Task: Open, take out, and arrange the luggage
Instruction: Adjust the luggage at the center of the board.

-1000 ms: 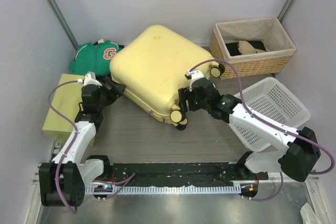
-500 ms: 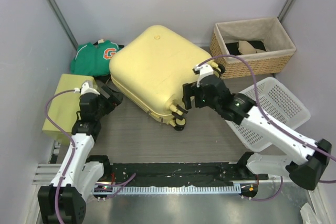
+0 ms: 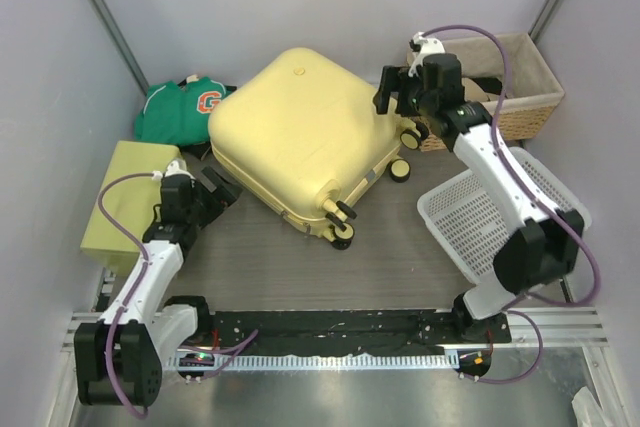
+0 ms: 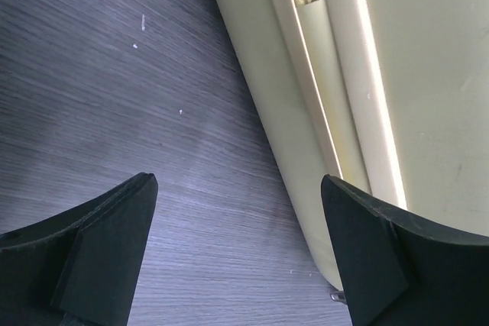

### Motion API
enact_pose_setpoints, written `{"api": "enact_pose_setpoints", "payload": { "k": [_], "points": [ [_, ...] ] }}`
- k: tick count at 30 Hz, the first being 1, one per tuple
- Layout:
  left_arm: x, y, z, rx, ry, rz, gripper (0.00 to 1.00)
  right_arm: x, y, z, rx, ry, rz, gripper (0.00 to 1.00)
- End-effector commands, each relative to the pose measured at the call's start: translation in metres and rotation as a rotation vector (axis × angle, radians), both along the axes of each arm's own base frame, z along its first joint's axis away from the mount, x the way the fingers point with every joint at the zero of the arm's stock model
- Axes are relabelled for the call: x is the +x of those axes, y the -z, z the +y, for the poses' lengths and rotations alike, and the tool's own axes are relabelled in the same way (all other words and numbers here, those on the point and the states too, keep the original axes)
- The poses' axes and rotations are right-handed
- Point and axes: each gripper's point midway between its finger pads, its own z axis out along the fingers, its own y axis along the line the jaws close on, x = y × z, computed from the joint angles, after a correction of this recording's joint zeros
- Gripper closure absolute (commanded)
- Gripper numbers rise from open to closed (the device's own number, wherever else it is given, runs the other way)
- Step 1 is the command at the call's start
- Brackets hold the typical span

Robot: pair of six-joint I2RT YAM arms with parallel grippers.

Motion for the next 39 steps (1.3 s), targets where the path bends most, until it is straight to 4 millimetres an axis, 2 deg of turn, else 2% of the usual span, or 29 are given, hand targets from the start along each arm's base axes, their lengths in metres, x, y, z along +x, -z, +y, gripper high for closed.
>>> {"api": "enact_pose_setpoints", "payload": {
  "k": [1,2,3,4,5,6,8,9,11,12,13,14,15,17,18,20,22,23,24,26,28,29,30,31,34,35,36,38,39],
  "points": [
    [0.018,-0.016,-0.004,-0.007,0.032,-0.084,0.06,0.053,-0.024,0.005,0.041,-0.123,-0.109,0.06],
    [0.021,-0.017,-0.005,-0.011,0.035,-0.091,0.06,0.058,-0.021,0.009,0.061,-0.167,-0.107,0.05],
    [0.025,-0.015,-0.007,-0.018,0.043,-0.092,0.06,0.068,-0.007,0.009,0.070,-0.178,-0.085,0.06],
    [0.027,-0.013,-0.008,-0.021,0.044,-0.086,0.06,0.077,-0.007,-0.002,0.089,-0.169,-0.100,0.06],
    [0.033,-0.017,-0.009,-0.023,0.050,-0.104,0.06,0.080,-0.003,-0.003,0.107,-0.185,-0.097,0.05],
    [0.038,-0.011,-0.011,-0.025,0.056,-0.089,0.06,0.079,0.009,-0.003,0.125,-0.204,-0.074,0.06],
    [0.046,-0.010,-0.013,-0.030,0.065,-0.091,0.07,0.080,0.016,-0.006,0.160,-0.218,-0.072,0.06],
    [0.053,-0.004,-0.015,-0.032,0.067,-0.084,0.07,0.071,0.028,0.000,0.185,-0.253,-0.037,0.06],
    [0.063,-0.004,-0.018,-0.046,0.073,-0.090,0.07,0.060,0.032,0.011,0.249,-0.304,-0.022,0.06],
    [0.070,-0.008,-0.019,-0.048,0.077,-0.109,0.07,0.049,0.051,0.015,0.281,-0.315,0.025,0.06],
    [0.074,0.002,-0.021,-0.048,0.082,-0.083,0.08,0.042,0.040,0.018,0.311,-0.340,-0.015,0.07],
    [0.082,-0.007,-0.024,-0.048,0.087,-0.106,0.09,0.034,0.043,0.021,0.360,-0.337,0.007,0.07],
    [0.086,-0.007,-0.029,-0.046,0.103,-0.109,0.09,0.023,0.063,0.023,0.382,-0.334,0.058,0.07],
    [0.094,-0.003,-0.036,-0.042,0.119,-0.097,0.09,0.006,0.062,0.030,0.417,-0.372,0.064,0.07],
    [0.099,-0.009,-0.044,-0.039,0.139,-0.112,0.09,-0.006,0.077,0.036,0.422,-0.380,0.105,0.07],
    [0.104,-0.007,-0.051,-0.036,0.155,-0.106,0.09,-0.025,0.076,0.042,0.405,-0.388,0.115,0.07],
    [0.110,-0.012,-0.059,-0.032,0.173,-0.121,0.09,-0.047,0.090,0.049,0.375,-0.392,0.151,0.08],
    [0.113,-0.008,-0.062,-0.031,0.177,-0.112,0.09,-0.054,0.091,0.045,0.355,-0.357,0.143,0.08],
    [0.119,-0.015,-0.068,-0.032,0.189,-0.131,0.09,-0.061,0.093,0.047,0.348,-0.348,0.152,0.08],
    [0.126,-0.012,-0.073,-0.035,0.200,-0.124,0.09,-0.072,0.108,0.040,0.340,-0.291,0.207,0.08],
    [0.137,-0.023,-0.079,-0.041,0.214,-0.151,0.09,-0.083,0.105,0.040,0.359,-0.272,0.216,0.09],
    [0.142,-0.025,-0.081,-0.042,0.218,-0.157,0.09,-0.089,0.112,0.039,0.361,-0.263,0.235,0.09],
    [0.145,-0.021,-0.084,-0.042,0.224,-0.150,0.09,-0.093,0.107,0.038,0.362,-0.255,0.222,0.09],
    [0.154,-0.031,-0.086,-0.042,0.227,-0.174,0.09,-0.100,0.110,0.043,0.362,-0.254,0.241,0.09],
    [0.168,-0.028,-0.093,-0.040,0.241,-0.171,0.09,-0.109,0.115,0.045,0.359,-0.228,0.270,0.09],
    [0.177,-0.039,-0.096,-0.043,0.246,-0.198,0.10,-0.114,0.118,0.050,0.373,-0.230,0.287,0.09],
    [0.182,-0.032,-0.098,-0.043,0.248,-0.185,0.10,-0.114,0.118,0.053,0.376,-0.229,0.283,0.09],
    [0.194,-0.040,-0.102,-0.038,0.259,-0.205,0.10,-0.120,0.119,0.060,0.393,-0.227,0.288,0.09],
    [0.198,-0.034,-0.102,-0.033,0.259,-0.193,0.10,-0.119,0.117,0.062,0.400,-0.223,0.280,0.09]
  ]
}}
